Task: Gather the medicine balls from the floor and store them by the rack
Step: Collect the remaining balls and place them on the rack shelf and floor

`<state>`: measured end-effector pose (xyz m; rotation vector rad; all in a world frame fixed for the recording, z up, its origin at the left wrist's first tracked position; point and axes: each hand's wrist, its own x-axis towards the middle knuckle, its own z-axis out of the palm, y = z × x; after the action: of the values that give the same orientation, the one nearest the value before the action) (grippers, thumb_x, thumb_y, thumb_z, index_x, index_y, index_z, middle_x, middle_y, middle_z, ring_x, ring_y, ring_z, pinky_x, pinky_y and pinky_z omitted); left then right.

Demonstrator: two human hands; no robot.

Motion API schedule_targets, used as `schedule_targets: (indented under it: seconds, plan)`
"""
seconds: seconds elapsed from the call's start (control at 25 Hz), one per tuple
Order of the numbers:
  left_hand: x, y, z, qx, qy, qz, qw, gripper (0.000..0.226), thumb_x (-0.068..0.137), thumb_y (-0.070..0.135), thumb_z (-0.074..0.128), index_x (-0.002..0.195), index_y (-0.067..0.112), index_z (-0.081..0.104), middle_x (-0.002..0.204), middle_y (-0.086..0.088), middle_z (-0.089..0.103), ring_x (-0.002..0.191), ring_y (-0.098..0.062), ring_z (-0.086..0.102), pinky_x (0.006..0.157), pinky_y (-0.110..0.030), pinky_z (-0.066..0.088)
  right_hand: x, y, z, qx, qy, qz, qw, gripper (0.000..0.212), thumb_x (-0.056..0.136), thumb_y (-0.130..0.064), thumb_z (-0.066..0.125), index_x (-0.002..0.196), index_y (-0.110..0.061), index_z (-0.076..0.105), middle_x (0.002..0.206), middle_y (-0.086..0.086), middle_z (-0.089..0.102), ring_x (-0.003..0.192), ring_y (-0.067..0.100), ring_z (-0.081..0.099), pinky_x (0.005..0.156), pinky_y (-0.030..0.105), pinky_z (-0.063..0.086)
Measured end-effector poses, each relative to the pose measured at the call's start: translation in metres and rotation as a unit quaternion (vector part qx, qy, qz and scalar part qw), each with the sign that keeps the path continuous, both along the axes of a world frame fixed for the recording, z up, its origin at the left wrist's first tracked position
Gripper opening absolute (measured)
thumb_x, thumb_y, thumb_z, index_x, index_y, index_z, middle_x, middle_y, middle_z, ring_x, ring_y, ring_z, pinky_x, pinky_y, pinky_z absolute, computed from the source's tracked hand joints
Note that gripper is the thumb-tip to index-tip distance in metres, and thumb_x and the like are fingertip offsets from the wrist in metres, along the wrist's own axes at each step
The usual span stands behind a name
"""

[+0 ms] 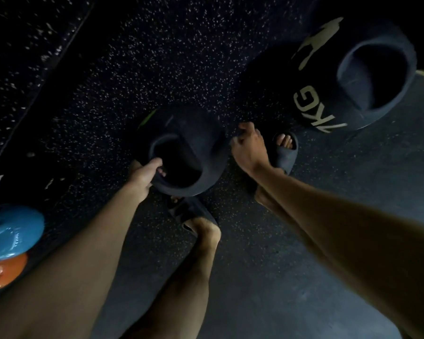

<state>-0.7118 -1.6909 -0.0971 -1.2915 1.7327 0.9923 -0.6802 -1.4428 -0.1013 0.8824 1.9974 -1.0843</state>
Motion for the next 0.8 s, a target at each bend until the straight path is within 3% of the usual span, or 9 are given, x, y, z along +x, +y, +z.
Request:
schedule_targets:
  seconds: [0.16, 0.28, 0.4, 0.56, 0.68, 0.72, 0.8]
  plan:
    - [-0.012, -0.008, 0.002, 0.030, 0.012, 0.011, 0.999, 0.020, 0.093, 0.003, 0.058, 0.110, 0.010, 0.051, 0.063, 0.000, 0.052, 0.037, -0.002, 0.052, 0.055, -0.027, 0.047, -0.018, -0.016, -0.033, -0.110, -0.048, -0.149, 0.981, 0.052, 0.103, -0.045, 0.045, 0.144, -0.013, 0.046, 0.141, 0.011, 0.055, 0.129, 0.028, 0.051, 0.110, 0.042, 0.042]
    - [-0.018, -0.018, -0.001, 0.033, 0.021, 0.015, 0.999, 0.012, 0.089, 0.000, 0.057, 0.090, 0.012, 0.053, 0.047, 0.006, 0.051, 0.039, -0.004, 0.051, 0.055, -0.026, 0.045, -0.028, -0.027, -0.055, -0.180, -0.097, -0.229, 0.952, 0.066, 0.098, -0.061, 0.044, 0.147, -0.016, 0.047, 0.148, 0.006, 0.050, 0.134, 0.026, 0.048, 0.115, 0.045, 0.038]
    - [-0.020, -0.039, -0.001, 0.063, 0.008, 0.003, 0.998, 0.021, 0.089, -0.002, 0.054, 0.076, 0.015, 0.056, 0.052, 0.004, 0.051, 0.046, -0.007, 0.052, 0.050, -0.023, 0.046, -0.026, -0.038, -0.084, -0.199, -0.130, -0.254, 0.937, 0.076, 0.085, -0.074, 0.051, 0.138, -0.019, 0.058, 0.138, 0.006, 0.060, 0.123, 0.028, 0.057, 0.108, 0.049, 0.043]
    - [-0.016, -0.085, -0.004, 0.100, -0.053, 0.008, 0.994, 0.024, 0.098, 0.003, 0.050, 0.079, 0.013, 0.061, 0.057, 0.006, 0.062, 0.053, -0.005, 0.060, 0.062, -0.022, 0.048, -0.024, -0.055, -0.106, -0.208, -0.159, -0.239, 0.935, 0.045, 0.098, -0.049, 0.053, 0.131, -0.018, 0.061, 0.112, 0.008, 0.067, 0.098, 0.026, 0.061, 0.082, 0.040, 0.053]
    - [-0.008, -0.110, -0.015, 0.099, -0.067, 0.021, 0.993, 0.021, 0.097, 0.001, 0.051, 0.083, 0.011, 0.062, 0.068, 0.001, 0.060, 0.061, -0.008, 0.058, 0.069, -0.024, 0.048, -0.026, -0.078, -0.113, -0.225, -0.175, -0.193, 0.939, 0.025, 0.101, -0.019, 0.048, 0.119, -0.012, 0.064, 0.096, 0.007, 0.065, 0.079, 0.020, 0.056, 0.063, 0.028, 0.044]
    - [-0.005, -0.113, -0.017, 0.105, -0.069, 0.018, 0.992, 0.019, 0.096, 0.001, 0.052, 0.084, 0.011, 0.063, 0.070, 0.001, 0.059, 0.063, -0.008, 0.057, 0.069, -0.024, 0.048, -0.026, -0.085, -0.114, -0.217, -0.169, -0.191, 0.942, 0.026, 0.101, -0.014, 0.046, 0.122, -0.012, 0.062, 0.102, 0.008, 0.065, 0.080, 0.020, 0.057, 0.064, 0.028, 0.045]
    - [-0.002, -0.111, -0.017, 0.126, -0.073, 0.001, 0.989, 0.016, 0.095, 0.002, 0.054, 0.087, 0.012, 0.064, 0.072, 0.000, 0.060, 0.063, -0.008, 0.057, 0.069, -0.024, 0.048, -0.023, -0.091, -0.109, -0.209, -0.168, -0.209, 0.941, 0.035, 0.103, -0.015, 0.041, 0.135, -0.010, 0.055, 0.126, 0.009, 0.062, 0.102, 0.024, 0.062, 0.081, 0.036, 0.055]
